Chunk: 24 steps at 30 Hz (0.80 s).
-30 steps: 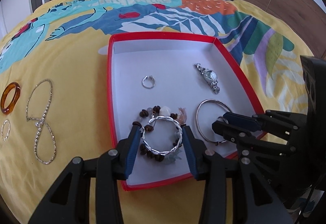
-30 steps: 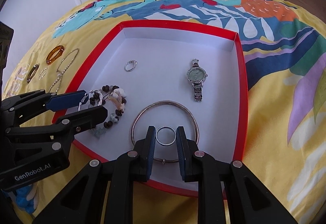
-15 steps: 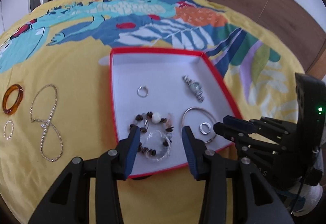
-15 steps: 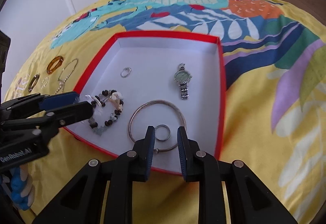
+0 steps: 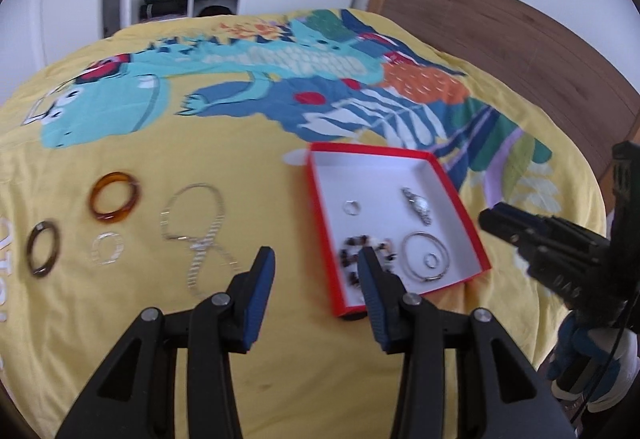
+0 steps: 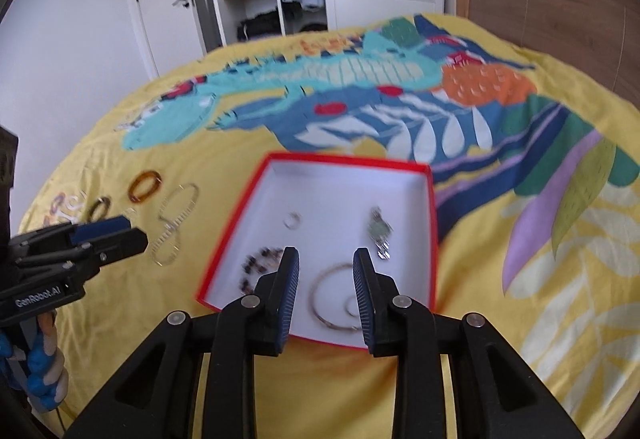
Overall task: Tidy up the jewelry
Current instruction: 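Move both open tools back over the remaining jewelry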
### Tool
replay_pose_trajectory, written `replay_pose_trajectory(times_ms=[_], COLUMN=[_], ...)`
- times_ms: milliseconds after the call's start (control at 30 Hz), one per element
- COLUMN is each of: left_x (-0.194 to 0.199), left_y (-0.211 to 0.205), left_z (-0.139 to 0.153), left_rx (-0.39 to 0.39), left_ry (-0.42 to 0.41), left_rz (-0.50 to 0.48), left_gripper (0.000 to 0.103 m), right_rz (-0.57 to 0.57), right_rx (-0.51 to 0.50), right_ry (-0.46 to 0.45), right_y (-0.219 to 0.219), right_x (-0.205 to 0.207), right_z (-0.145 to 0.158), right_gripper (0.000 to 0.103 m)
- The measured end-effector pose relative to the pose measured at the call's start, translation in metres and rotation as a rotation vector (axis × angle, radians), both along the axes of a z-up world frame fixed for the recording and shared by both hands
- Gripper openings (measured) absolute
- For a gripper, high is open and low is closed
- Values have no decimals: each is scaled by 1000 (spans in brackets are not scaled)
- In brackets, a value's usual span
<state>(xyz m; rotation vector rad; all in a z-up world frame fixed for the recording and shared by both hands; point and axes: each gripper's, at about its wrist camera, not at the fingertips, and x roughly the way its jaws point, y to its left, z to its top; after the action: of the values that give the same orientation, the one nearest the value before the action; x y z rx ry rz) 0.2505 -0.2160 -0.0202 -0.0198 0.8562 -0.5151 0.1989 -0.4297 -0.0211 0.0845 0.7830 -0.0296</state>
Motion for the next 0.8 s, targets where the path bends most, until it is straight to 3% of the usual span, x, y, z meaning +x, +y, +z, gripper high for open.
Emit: replay_pose_trajectory(times_ms=[500, 800], left_x=[-1, 20], left_y=[109, 168], left_z=[0, -30], left_rx=[20, 5], left_ry=[0, 58], left_rz=[204, 332], left_gripper=[43, 50], right_rz=[91, 194], right_rx=[-14, -5], right_ry=[-28, 14], right_y=[72, 119], right_x=[12, 38], right_z=[15, -6], right_gripper=[34, 36])
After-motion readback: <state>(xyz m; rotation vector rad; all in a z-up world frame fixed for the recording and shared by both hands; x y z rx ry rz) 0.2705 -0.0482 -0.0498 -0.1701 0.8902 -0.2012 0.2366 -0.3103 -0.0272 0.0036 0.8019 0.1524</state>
